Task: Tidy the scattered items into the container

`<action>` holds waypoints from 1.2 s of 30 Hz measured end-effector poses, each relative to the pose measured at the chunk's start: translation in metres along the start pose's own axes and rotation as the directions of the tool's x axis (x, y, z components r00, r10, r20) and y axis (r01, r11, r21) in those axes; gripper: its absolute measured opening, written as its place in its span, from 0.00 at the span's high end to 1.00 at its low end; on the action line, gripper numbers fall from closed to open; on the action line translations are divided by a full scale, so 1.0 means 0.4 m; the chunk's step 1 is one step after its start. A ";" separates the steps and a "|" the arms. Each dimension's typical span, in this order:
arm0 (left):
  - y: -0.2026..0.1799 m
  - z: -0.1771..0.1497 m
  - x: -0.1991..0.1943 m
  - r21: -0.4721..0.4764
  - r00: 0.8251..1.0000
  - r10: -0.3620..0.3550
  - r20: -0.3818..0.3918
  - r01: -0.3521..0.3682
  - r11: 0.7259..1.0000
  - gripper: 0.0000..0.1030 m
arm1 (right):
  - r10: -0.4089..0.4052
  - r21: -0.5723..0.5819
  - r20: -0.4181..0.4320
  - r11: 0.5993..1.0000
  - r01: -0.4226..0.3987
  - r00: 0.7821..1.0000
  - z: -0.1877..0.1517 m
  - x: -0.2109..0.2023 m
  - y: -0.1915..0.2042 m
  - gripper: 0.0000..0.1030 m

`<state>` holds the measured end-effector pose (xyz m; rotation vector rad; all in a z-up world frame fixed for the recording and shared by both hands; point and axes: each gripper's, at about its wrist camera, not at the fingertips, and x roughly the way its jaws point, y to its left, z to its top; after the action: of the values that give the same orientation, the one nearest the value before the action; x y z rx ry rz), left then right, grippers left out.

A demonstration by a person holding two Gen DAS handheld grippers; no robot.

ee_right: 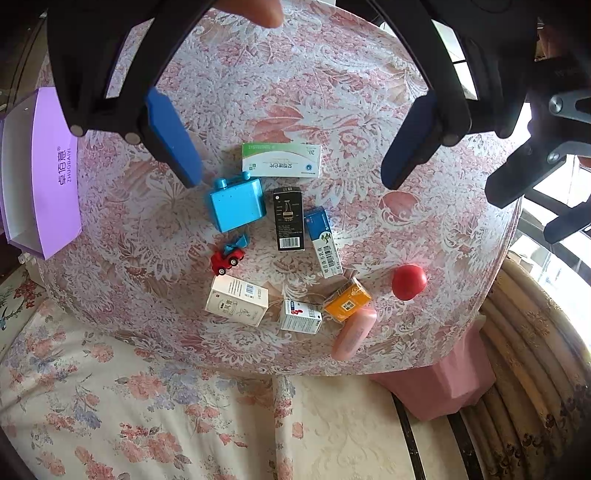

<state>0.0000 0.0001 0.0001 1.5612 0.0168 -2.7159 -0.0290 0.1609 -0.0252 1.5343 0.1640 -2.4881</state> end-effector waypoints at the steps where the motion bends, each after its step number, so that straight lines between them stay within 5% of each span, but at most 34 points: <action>1: -0.001 0.001 -0.001 0.000 1.000 0.000 0.002 0.000 1.000 0.01 | -0.001 0.000 0.000 1.000 0.001 1.000 0.001 -0.001 -0.001 0.04; 36: 0.006 0.002 -0.002 -0.014 1.000 -0.007 -0.017 0.007 1.000 0.01 | -0.004 0.010 -0.004 1.000 0.004 1.000 -0.008 0.000 -0.001 0.05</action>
<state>-0.0003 -0.0023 0.0012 1.5832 0.0407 -2.7019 -0.0263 0.1618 -0.0265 1.5439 0.1562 -2.4931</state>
